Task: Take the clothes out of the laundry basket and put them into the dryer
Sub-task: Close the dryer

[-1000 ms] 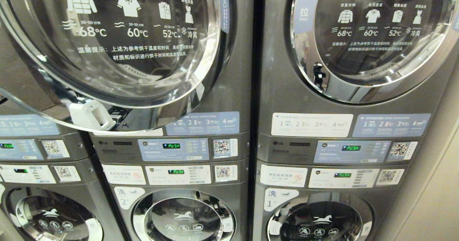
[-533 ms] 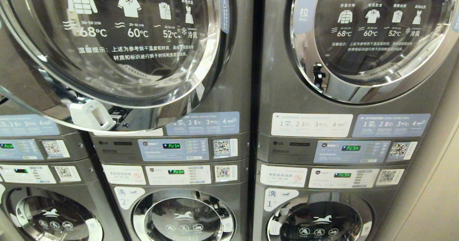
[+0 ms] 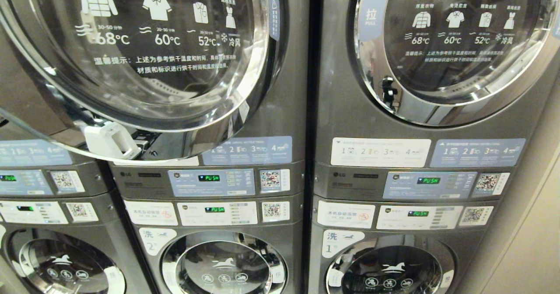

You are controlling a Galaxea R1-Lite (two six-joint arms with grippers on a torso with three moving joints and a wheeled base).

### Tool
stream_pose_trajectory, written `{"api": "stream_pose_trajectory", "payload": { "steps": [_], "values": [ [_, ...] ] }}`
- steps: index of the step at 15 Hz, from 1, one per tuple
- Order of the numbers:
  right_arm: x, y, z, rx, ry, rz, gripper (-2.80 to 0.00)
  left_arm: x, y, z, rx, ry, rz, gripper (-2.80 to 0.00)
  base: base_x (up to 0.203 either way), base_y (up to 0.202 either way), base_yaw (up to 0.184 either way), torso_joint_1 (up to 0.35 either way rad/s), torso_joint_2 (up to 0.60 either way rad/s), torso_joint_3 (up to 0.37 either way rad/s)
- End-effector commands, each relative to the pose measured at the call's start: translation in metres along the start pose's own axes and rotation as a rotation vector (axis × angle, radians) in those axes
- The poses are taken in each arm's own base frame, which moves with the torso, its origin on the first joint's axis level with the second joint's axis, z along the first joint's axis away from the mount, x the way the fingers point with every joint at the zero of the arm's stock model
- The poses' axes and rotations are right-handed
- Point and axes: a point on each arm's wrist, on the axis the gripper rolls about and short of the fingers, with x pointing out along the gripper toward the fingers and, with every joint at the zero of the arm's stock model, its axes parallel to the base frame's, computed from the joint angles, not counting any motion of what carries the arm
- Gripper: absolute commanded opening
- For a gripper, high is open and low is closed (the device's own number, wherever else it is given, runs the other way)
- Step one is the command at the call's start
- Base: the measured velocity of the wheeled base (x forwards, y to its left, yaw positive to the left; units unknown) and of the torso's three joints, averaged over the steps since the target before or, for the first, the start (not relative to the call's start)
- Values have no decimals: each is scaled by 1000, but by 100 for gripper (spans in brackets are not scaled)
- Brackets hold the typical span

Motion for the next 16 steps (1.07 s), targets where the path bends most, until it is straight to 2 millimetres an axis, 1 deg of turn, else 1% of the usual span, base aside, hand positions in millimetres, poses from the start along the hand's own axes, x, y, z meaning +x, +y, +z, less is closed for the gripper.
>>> {"api": "stream_pose_trajectory", "payload": {
  "steps": [1,6,9,14,16],
  "values": [
    [0,0,0,0,0,0,-280,37,16,-23,13,78,31,-280,0,0,0,0,0,0],
    [0,0,0,-4,1,-4,-280,38,21,-24,98,112,247,-280,0,0,0,0,0,0],
    [0,0,0,-14,1,-2,-280,35,21,-23,102,133,264,-280,0,0,0,0,0,0],
    [0,0,0,-15,0,-2,-280,36,21,-37,180,218,248,-280,0,0,0,0,0,0],
    [0,0,0,-15,0,-2,-280,41,25,-45,180,254,299,-280,0,0,0,0,0,0]
  ]
}}
